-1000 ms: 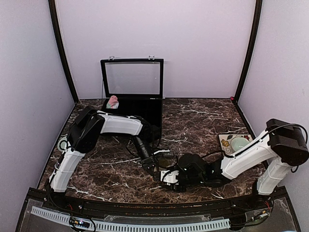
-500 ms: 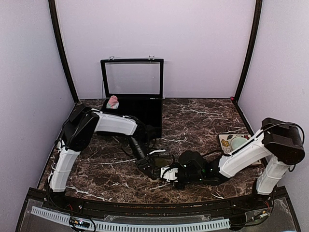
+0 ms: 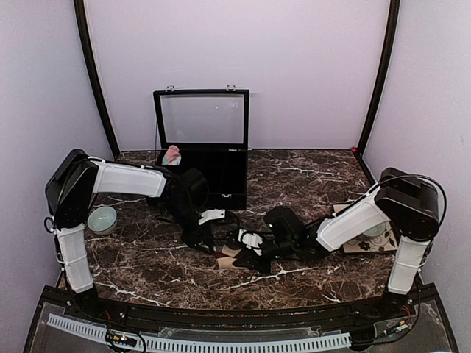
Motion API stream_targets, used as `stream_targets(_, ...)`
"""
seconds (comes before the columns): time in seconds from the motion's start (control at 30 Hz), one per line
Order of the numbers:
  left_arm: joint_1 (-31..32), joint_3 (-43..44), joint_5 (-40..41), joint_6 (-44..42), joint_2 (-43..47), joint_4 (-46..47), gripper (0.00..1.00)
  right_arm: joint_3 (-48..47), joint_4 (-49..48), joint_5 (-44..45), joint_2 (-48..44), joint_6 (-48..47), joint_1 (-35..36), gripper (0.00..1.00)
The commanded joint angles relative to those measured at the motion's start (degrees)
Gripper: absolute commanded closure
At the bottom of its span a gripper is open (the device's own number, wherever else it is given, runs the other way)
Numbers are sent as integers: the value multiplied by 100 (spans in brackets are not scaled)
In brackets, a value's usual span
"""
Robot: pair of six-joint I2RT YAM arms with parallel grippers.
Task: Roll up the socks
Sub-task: Roll the sock at the center of the board.
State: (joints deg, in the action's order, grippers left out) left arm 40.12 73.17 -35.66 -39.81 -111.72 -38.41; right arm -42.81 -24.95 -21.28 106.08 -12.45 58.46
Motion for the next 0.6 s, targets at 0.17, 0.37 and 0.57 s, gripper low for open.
stream_targets(0.17,66,-607,-79,-237,932,662,61,-476,2650,-663,936,993,-252,100)
stream_targets(0.37,-87,-1564,210,-104,1873,1496,62,-807,2818,-1291,1377,1707,-408,100)
stream_targets(0.57,-92,-2308,326,-335,2469,1813,61,-870,2742,-1434,1414,2167,-575,100)
